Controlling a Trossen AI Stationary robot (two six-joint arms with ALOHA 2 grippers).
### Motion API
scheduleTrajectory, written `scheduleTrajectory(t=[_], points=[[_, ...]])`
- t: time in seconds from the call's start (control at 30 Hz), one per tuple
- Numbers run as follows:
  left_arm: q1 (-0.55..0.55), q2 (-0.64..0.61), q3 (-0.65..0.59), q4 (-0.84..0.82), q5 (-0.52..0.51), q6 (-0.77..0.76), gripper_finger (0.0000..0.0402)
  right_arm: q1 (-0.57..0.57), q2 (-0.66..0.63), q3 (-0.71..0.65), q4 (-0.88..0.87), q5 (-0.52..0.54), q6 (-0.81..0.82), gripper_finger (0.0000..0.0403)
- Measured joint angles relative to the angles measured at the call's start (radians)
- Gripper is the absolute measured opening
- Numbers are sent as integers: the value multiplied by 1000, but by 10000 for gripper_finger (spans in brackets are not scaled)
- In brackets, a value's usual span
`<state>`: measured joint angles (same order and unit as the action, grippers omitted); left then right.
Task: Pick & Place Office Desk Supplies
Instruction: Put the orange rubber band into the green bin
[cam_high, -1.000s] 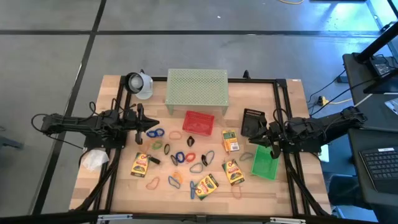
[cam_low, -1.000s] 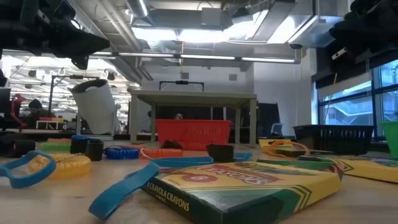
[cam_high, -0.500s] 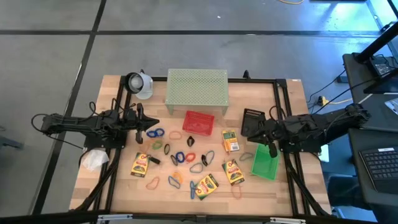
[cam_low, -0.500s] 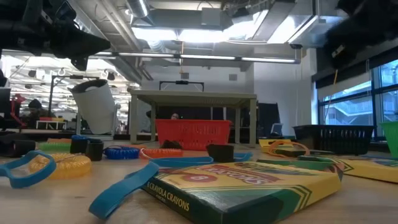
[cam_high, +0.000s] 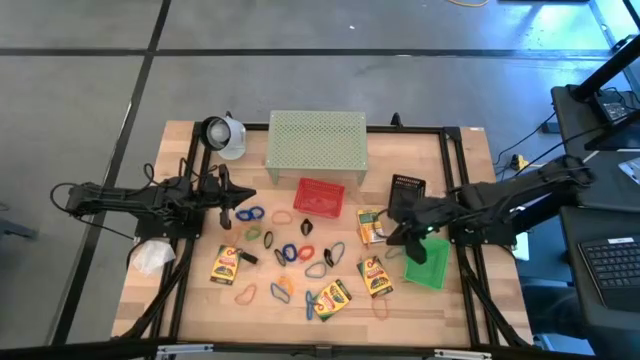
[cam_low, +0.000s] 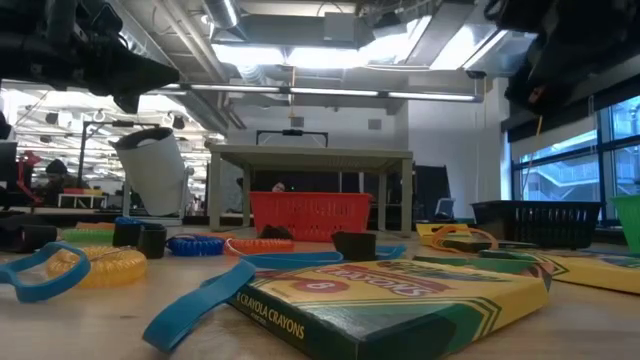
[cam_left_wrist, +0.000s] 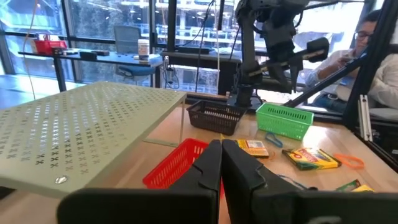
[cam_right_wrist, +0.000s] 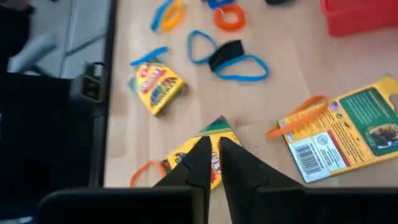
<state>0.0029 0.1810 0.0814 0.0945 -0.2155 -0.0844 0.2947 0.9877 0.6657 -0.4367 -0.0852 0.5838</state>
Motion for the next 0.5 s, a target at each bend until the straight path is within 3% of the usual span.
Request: scheduleTrajectory(t=[0.23, 0.5], points=[[0, 0, 0, -55, -1, -4, 4, 0, 153, 84, 2, 67, 104, 70], [0, 1, 0, -99, -59, -22, 4, -1, 356, 127, -22, 118, 249, 75]])
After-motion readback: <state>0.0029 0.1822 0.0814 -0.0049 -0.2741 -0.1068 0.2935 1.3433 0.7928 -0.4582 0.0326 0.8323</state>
